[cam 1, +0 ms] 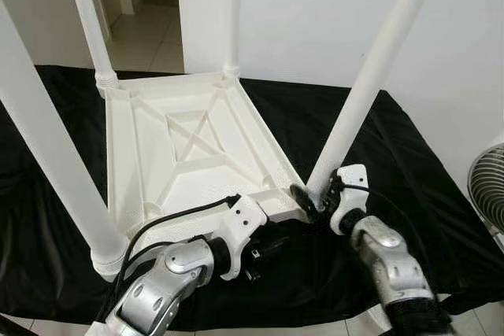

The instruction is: Building children table

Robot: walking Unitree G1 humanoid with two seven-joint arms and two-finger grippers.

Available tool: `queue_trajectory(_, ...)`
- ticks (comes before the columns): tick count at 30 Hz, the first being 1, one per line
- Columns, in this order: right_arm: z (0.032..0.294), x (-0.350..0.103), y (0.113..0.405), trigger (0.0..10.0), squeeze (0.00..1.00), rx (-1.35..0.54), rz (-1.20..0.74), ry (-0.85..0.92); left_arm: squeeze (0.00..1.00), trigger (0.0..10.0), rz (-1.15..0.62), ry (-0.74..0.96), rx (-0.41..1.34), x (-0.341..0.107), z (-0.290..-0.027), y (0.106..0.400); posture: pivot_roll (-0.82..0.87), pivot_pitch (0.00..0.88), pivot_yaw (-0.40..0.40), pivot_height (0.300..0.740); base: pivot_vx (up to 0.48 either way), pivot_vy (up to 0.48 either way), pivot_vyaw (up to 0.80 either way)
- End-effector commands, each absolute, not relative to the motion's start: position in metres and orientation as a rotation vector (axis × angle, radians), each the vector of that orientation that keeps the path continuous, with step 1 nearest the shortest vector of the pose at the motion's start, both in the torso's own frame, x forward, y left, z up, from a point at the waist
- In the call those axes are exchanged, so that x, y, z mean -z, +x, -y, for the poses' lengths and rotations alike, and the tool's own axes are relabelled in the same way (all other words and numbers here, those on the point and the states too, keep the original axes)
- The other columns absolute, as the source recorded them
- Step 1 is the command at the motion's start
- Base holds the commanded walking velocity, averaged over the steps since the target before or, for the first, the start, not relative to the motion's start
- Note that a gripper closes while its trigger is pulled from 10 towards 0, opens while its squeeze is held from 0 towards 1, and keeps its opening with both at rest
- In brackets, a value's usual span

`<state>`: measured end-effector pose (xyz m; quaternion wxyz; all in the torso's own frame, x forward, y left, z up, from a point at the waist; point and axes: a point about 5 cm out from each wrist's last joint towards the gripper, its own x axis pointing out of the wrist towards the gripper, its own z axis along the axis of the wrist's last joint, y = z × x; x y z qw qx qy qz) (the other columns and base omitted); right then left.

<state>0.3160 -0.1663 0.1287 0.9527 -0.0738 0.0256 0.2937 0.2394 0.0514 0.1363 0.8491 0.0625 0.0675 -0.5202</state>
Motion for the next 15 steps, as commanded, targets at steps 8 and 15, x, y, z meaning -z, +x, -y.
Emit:
queue_trajectory(8, 0.157, -0.132, 0.329, 10.0, 0.00, -0.736, -0.014, -0.219, 0.00, 10.0, -0.145, 0.134, 1.118, -0.136, -0.051, 0.238, 0.03, 0.000, -0.070, 0.740, 0.000, 0.000, 0.00)
queue_trajectory(15, 0.159, -0.131, 0.339, 0.0, 0.00, -0.844, -0.052, -0.252, 0.00, 10.0, -0.144, 0.134, 1.111, -0.137, -0.051, 0.238, 0.04, 0.000, -0.070, 0.740, 0.000, 0.000, 0.00)
